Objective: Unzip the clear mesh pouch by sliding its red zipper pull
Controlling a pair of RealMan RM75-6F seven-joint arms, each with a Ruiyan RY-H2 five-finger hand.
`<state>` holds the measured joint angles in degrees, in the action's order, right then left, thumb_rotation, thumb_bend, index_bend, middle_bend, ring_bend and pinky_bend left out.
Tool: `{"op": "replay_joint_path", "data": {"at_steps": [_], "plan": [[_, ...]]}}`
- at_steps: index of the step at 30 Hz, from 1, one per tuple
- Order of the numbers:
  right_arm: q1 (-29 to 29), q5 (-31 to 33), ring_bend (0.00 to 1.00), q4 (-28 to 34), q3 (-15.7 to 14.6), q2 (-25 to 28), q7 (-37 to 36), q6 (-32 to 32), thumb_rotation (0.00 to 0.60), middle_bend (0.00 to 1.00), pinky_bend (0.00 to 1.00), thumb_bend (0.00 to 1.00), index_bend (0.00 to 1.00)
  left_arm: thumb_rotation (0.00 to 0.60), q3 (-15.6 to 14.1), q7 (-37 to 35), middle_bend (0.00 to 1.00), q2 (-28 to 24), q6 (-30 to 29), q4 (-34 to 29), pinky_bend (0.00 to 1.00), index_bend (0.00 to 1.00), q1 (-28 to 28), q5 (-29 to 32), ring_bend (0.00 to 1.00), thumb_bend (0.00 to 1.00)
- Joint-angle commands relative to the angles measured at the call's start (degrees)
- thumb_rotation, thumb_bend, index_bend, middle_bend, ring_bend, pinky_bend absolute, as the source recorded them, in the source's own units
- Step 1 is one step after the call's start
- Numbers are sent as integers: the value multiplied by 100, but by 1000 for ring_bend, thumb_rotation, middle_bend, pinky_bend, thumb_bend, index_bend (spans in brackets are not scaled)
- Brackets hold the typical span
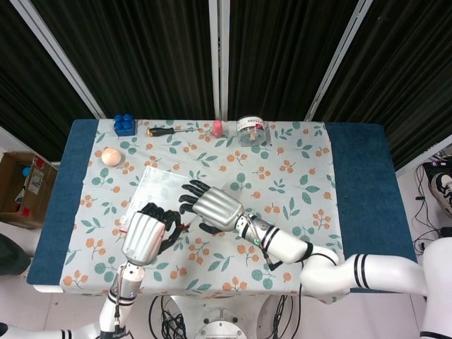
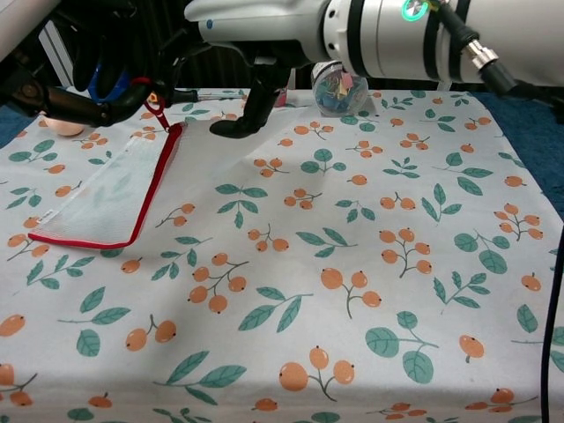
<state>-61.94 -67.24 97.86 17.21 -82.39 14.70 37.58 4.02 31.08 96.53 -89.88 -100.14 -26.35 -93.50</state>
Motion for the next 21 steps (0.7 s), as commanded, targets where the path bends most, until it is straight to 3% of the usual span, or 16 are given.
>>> {"op": "replay_joint_path", "data": {"at_steps": [1,8,15,21], "plan": [[-105,127,0,-94,-59,-130,96,16,600,186,0,308,331,600,15,-38,724,-15,19,2,560,750,32,-23,698,393],[-225,261,0,-238,-102,-333,14,116,600,225,2,327,433,600,82,-144,719,-20,100,21,560,750,88,-62,693,392],[-242,207,99,-490,6,-605,-141,530,600,382,58,472,813,600,52,-340,714,14,52,146,560,750,246,-74,689,393],[-81,-92,142,-500,78,-554,-543,876,600,437,79,507,937,600,-73,-679,711,89,150,448,560,750,380,35,685,393]]}}
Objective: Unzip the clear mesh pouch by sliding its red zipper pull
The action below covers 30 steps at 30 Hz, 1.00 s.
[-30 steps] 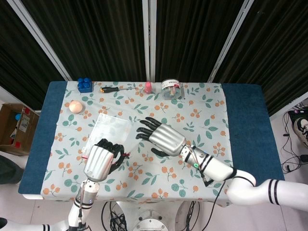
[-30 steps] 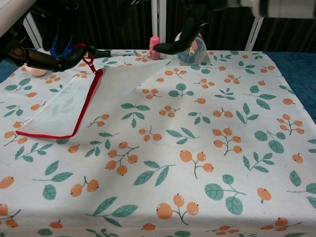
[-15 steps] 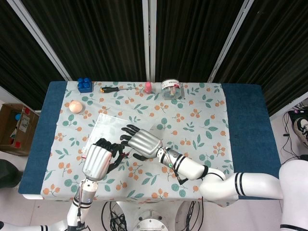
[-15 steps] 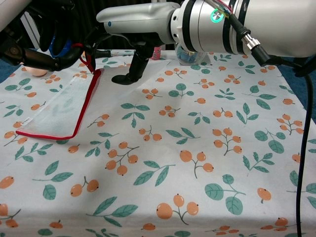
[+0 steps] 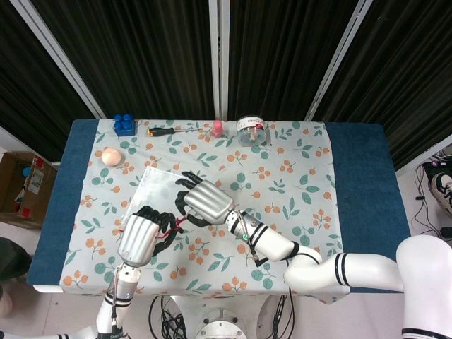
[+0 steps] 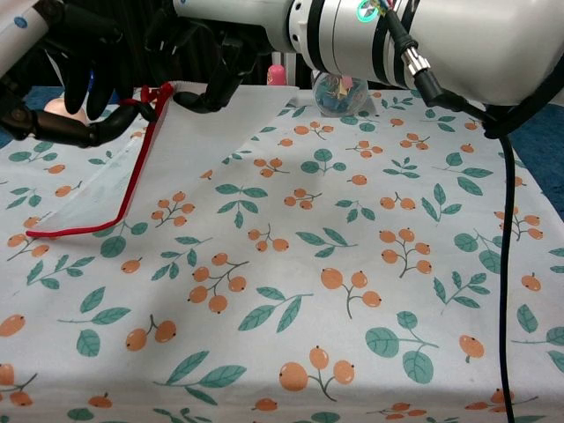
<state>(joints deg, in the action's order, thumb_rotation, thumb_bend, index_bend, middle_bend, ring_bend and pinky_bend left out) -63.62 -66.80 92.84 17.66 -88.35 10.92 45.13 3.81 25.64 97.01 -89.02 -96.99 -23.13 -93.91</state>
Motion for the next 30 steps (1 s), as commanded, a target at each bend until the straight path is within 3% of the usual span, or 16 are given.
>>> {"op": "replay_joint_path", "data": {"at_steps": [1,16,30], "plan": [[113,-188,143,14,32,69,-229,156,600,439,79,509,944,600,-65,-196,710,51,106,172,560,751,69,112,685,393],[597,-1061,154,152,-148,520,-1179,751,600,454,82,510,983,600,-18,-637,703,124,839,676,558,751,62,702,678,392],[1429,-2046,170,136,-541,1293,-2478,1785,600,469,83,510,996,600,47,-274,696,-58,1554,1432,554,750,80,1536,670,394]]}}
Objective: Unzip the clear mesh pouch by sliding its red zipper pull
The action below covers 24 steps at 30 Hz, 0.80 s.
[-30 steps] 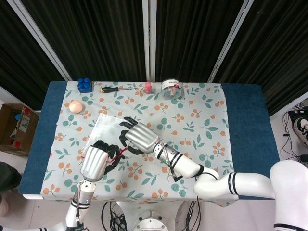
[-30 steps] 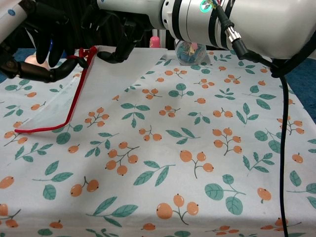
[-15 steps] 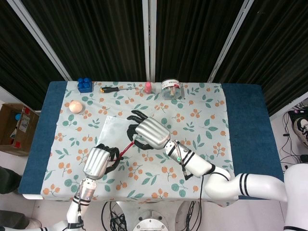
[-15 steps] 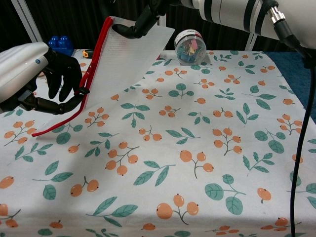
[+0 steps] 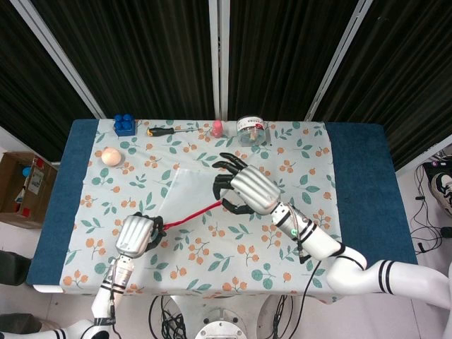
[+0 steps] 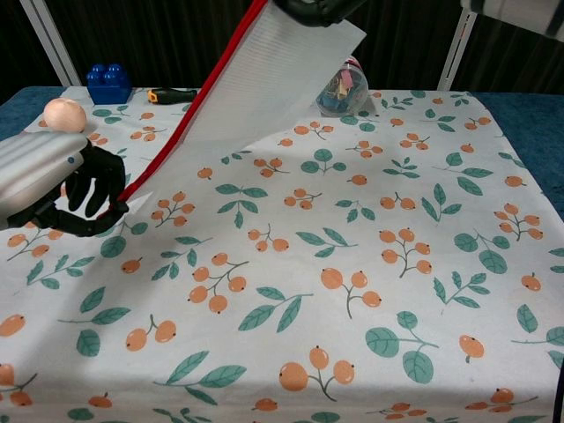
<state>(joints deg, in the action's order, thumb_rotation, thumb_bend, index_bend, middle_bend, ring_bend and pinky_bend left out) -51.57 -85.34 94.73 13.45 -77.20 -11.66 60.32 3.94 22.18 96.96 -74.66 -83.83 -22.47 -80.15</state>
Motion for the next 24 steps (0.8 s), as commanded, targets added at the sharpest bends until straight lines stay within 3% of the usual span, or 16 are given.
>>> {"op": "replay_joint_path", "data": {"at_steps": [1,8,15,17,20,22,24], "plan": [[287,-224,170,-82,-151,213,-311,337,600,469,84,510,996,600,49,86,695,-72,152,151,554,750,19,222,669,394],[593,-398,172,-405,-312,343,-894,661,600,474,85,510,996,600,227,144,693,-175,356,428,555,750,64,740,667,395],[613,-547,172,-721,-375,75,-1111,744,600,470,85,511,994,600,361,42,687,-301,381,472,550,731,125,1014,646,394],[610,-603,172,-806,-395,-54,-1119,788,600,465,85,510,993,600,350,47,670,-366,398,401,546,662,123,1010,629,388],[618,-732,172,-966,-472,-302,-1009,873,600,457,85,508,984,600,334,107,600,-555,518,150,528,460,103,1079,565,335],[630,-844,172,-1075,-581,-449,-852,885,600,448,85,507,964,600,349,168,506,-671,491,-13,521,305,102,1089,490,231],[650,-950,172,-1168,-718,-552,-656,850,600,439,86,506,937,600,362,233,431,-789,403,-177,521,238,124,1076,428,164]]}}
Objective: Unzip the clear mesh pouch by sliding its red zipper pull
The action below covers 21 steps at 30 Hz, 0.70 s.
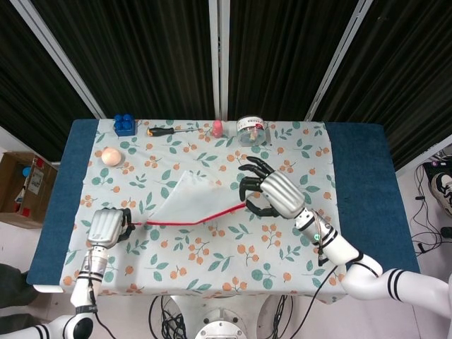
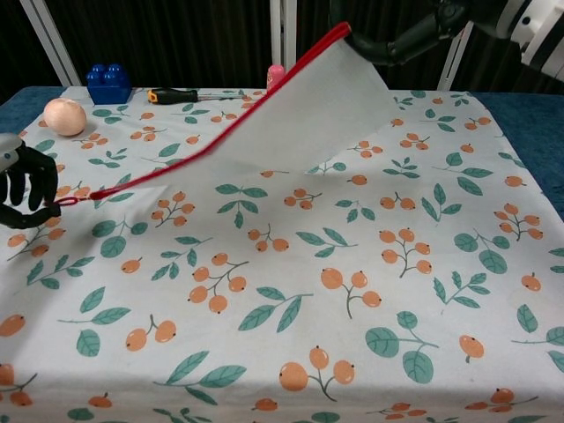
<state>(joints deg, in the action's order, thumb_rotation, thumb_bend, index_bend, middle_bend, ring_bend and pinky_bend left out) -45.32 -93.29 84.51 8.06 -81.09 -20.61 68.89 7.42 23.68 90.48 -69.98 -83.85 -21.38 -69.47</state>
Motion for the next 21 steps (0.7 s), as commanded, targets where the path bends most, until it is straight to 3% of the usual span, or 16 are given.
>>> {"op": "replay_joint_path", "data": {"at_steps": [1,4,7,9,11,12,17,21], "plan": [[36,-183,171,-170,-245,-187,328,-49,600,431,86,505,914,600,16,102,388,-205,-94,-270,520,212,29,13,389,134],[76,-195,149,-216,-465,-183,659,-288,600,383,81,486,790,600,10,213,302,-520,-144,-717,509,173,90,93,311,87],[147,-49,85,-124,-687,-30,970,-650,600,299,44,432,583,600,8,229,268,-848,-309,-1146,464,153,175,40,281,70],[159,169,26,104,-893,248,1229,-1144,600,210,11,358,376,600,22,114,268,-1002,-529,-1294,442,153,273,-78,281,71],[137,471,0,401,-1037,582,1598,-1649,600,79,0,252,103,600,43,-58,268,-1113,-712,-1337,406,153,367,-172,281,70],[144,696,0,590,-1061,754,1850,-1848,600,39,0,216,36,600,53,-192,269,-1176,-797,-1341,386,154,418,-224,281,69],[332,1816,0,1153,-1103,1369,2444,-2254,600,0,0,163,0,600,150,-839,278,-1394,-1124,-1133,329,186,661,-279,281,34],[718,2032,0,1305,-1068,1639,2216,-1823,600,0,0,150,0,600,128,-1265,282,-1451,-1237,-799,305,224,843,-260,276,0]]}}
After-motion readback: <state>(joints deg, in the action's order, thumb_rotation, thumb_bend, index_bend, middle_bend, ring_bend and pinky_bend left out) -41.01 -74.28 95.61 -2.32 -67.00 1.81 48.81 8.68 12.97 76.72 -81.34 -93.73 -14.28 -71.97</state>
